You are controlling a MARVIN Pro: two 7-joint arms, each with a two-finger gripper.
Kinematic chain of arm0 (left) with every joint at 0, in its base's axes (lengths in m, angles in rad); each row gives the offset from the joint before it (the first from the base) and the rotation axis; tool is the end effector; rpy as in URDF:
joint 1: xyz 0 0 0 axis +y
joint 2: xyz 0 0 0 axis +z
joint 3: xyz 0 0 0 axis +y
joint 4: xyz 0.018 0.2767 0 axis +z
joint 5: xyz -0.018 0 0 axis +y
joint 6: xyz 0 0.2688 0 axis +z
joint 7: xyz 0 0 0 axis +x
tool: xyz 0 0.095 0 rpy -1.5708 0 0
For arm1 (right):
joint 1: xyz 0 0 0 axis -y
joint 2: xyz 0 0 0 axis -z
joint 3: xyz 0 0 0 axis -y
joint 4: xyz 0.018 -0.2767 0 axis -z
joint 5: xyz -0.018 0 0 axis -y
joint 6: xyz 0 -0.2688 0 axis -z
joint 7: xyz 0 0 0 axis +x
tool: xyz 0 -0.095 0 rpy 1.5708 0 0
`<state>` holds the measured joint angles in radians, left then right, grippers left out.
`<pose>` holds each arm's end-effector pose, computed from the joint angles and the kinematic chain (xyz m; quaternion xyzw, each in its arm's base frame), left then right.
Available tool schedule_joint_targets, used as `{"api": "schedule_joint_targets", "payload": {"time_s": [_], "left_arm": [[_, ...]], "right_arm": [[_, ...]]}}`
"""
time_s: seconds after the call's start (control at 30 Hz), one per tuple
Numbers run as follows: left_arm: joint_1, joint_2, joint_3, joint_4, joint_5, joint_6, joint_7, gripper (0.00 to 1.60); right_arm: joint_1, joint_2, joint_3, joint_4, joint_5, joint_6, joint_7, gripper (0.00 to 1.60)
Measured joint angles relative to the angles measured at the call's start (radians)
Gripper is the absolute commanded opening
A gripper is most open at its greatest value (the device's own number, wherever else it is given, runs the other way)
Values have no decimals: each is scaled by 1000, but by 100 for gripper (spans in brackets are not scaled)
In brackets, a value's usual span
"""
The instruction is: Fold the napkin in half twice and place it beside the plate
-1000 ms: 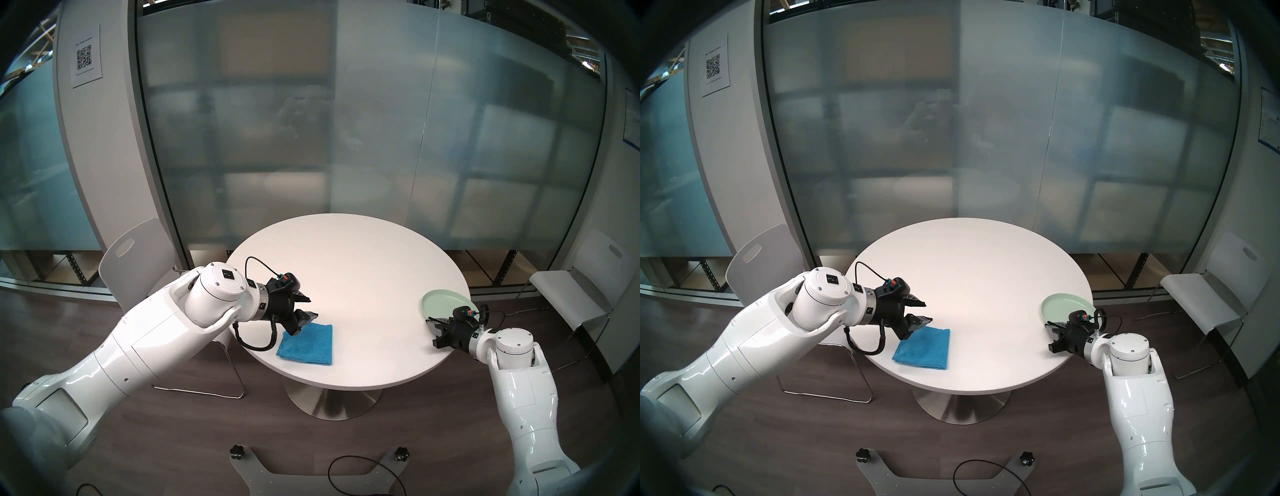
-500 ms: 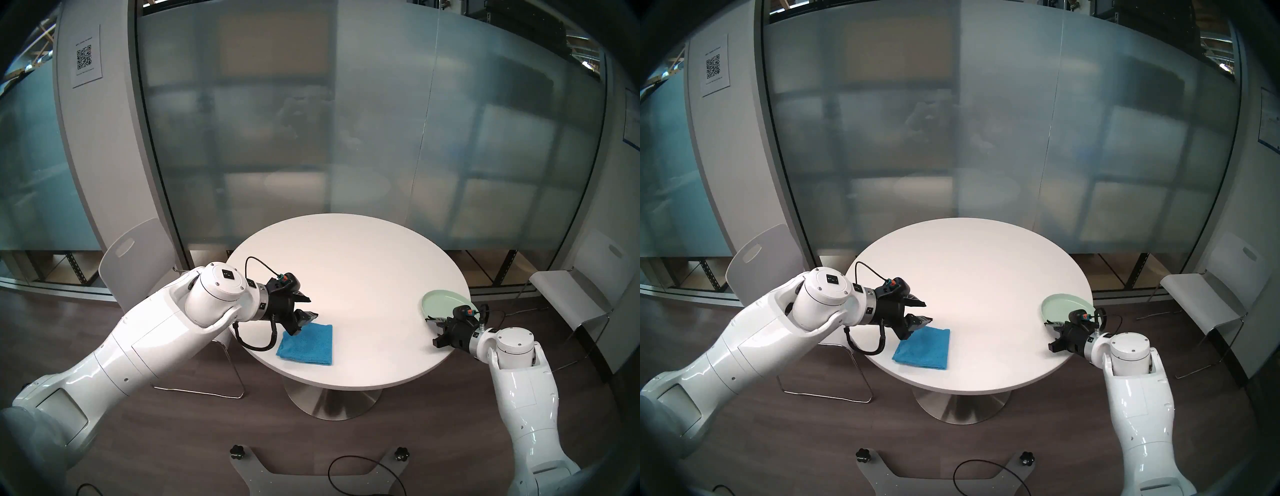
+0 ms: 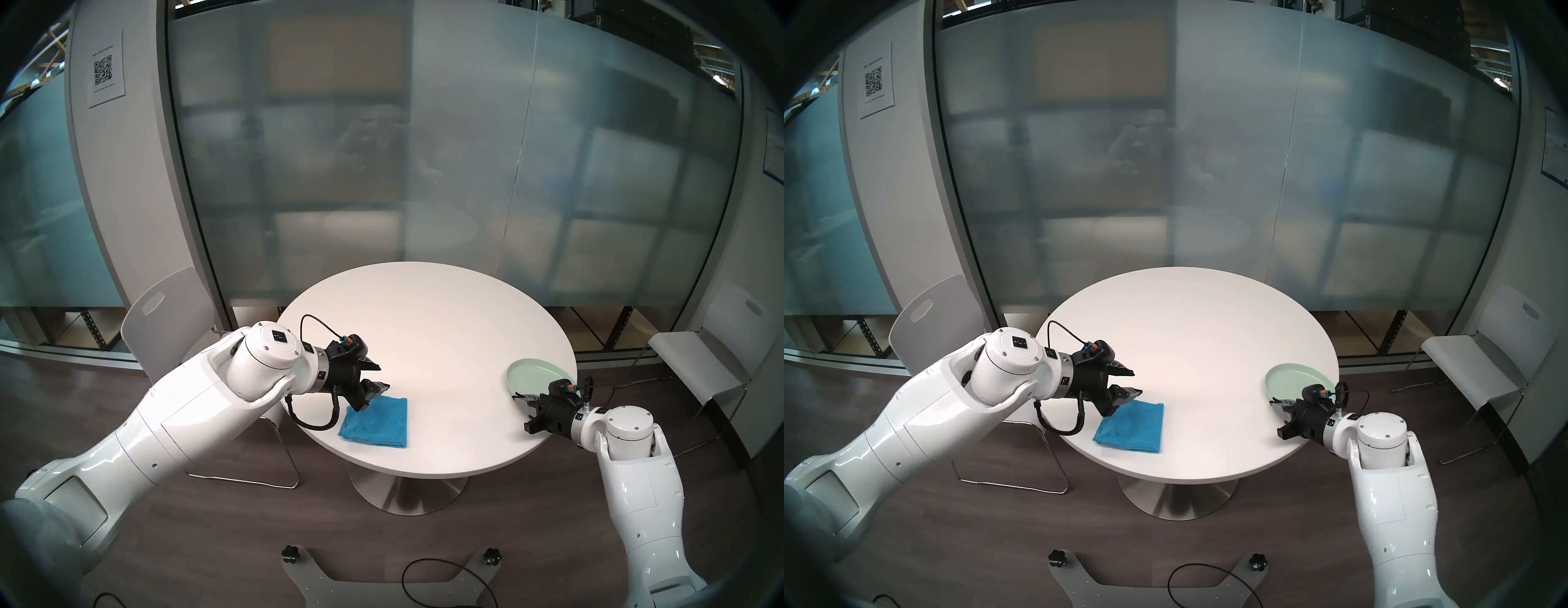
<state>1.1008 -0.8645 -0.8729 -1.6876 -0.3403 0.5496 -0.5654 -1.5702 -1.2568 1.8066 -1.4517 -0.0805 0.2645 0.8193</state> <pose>0.3860 -0.0308 -0.2427 0.7496 -0.4881 0.4183 0.1579 0.3488 -0.1234 -0.3343 -0.8232 -0.2359 -0.5038 0.1134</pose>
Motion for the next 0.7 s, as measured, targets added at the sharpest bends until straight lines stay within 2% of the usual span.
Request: {"api": "schedule_joint_targets", "payload": {"time_s": [0.7], "left_arm": [[0,0,0,0,-1,0,0,112]], "right_arm": [[-98,-40,-79,-137,-2,19,57,0]]}}
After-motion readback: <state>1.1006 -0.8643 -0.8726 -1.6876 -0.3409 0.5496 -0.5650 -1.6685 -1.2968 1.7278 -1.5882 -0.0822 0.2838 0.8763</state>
